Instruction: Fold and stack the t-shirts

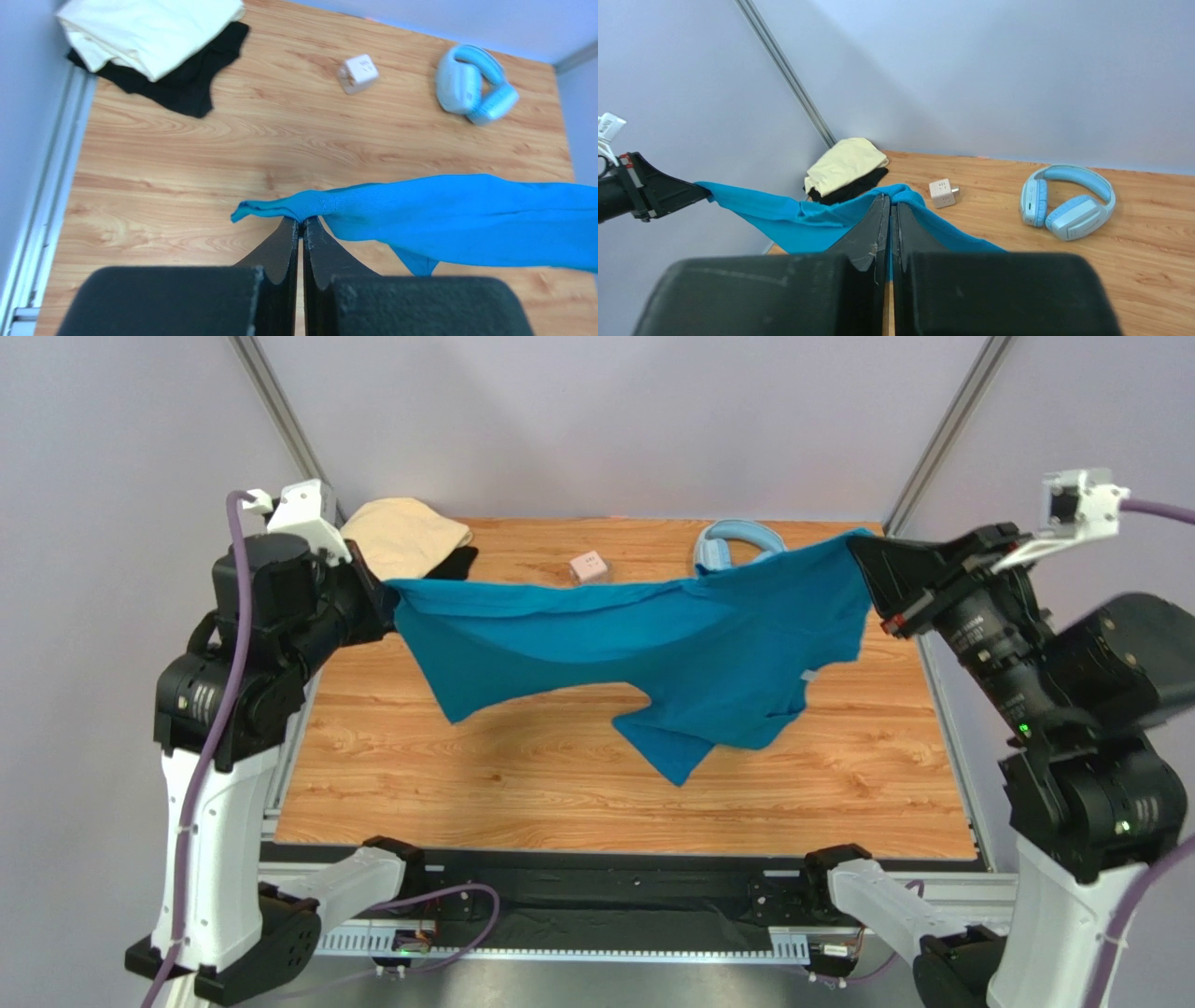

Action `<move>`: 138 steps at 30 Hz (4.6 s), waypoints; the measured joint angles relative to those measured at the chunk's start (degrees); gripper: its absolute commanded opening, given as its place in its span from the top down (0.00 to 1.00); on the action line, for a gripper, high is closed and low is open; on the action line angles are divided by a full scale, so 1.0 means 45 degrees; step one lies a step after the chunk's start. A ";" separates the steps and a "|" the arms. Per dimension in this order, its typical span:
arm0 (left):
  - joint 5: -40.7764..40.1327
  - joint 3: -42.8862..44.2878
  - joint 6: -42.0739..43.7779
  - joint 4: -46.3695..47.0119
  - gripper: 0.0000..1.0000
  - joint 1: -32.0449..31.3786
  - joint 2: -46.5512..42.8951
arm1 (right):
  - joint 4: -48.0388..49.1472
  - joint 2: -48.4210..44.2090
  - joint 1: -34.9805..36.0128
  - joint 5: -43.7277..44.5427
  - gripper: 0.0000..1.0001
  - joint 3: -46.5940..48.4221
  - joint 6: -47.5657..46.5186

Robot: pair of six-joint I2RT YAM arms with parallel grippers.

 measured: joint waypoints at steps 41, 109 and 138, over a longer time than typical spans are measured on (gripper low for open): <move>-0.1865 -0.8310 0.0442 0.4483 1.00 -0.0068 0.2642 | 0.1438 0.6397 -0.0005 0.0107 1.00 -0.4770 -0.0291; -0.0656 -0.7446 0.3410 0.6538 1.00 0.2278 0.6960 | 0.2419 1.1652 0.0141 -0.1098 1.00 -0.2161 -0.1729; -0.0282 -0.7533 0.2895 0.5202 1.00 0.3026 0.7766 | 0.0811 0.8505 0.0024 0.0151 1.00 -0.6538 -0.2045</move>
